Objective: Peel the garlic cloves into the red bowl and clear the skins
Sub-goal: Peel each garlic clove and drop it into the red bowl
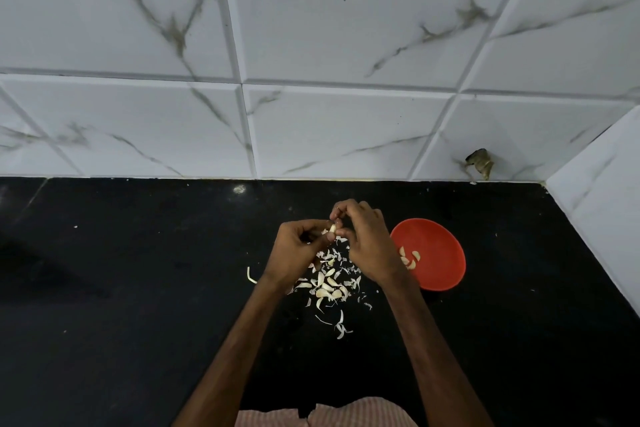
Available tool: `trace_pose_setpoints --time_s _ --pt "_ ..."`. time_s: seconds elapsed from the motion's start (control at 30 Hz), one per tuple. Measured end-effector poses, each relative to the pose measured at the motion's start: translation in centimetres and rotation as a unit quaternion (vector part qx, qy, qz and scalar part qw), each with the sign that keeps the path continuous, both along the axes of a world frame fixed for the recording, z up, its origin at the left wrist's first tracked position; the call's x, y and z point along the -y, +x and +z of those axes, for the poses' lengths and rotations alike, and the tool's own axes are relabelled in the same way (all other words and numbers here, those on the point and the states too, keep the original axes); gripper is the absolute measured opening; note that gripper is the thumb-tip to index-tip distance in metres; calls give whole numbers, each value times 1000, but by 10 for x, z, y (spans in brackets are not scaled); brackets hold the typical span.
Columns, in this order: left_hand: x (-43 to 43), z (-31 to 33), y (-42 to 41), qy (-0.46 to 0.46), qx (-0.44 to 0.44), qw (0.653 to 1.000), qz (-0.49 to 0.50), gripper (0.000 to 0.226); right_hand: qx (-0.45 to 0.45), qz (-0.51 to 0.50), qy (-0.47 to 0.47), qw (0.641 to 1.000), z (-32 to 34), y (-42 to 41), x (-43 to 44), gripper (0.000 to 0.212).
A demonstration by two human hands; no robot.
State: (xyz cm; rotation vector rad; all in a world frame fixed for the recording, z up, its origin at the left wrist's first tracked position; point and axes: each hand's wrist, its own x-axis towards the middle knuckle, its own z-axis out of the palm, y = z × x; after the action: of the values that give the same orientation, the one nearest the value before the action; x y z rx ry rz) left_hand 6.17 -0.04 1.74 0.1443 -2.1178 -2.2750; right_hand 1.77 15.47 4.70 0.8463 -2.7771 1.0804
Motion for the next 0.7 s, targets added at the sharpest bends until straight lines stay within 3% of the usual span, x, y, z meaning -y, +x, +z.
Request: trace_pose_setpoints --time_s 0.13,0.33,0.53,0.7 --pt "-1 -2 2 73 1 997 -11 32 -20 -13 -15 1000 -5 5 0 39" --pt "-3 -2 1 146 8 989 -13 25 -13 -49 -41 998 -12 6 1 49" --pt "-2 -4 1 159 18 987 -3 26 -28 -62 -141 988 -11 4 0 49" --pt "-2 -4 1 160 21 987 -2 25 -13 -70 -133 989 -14 3 -2 51"
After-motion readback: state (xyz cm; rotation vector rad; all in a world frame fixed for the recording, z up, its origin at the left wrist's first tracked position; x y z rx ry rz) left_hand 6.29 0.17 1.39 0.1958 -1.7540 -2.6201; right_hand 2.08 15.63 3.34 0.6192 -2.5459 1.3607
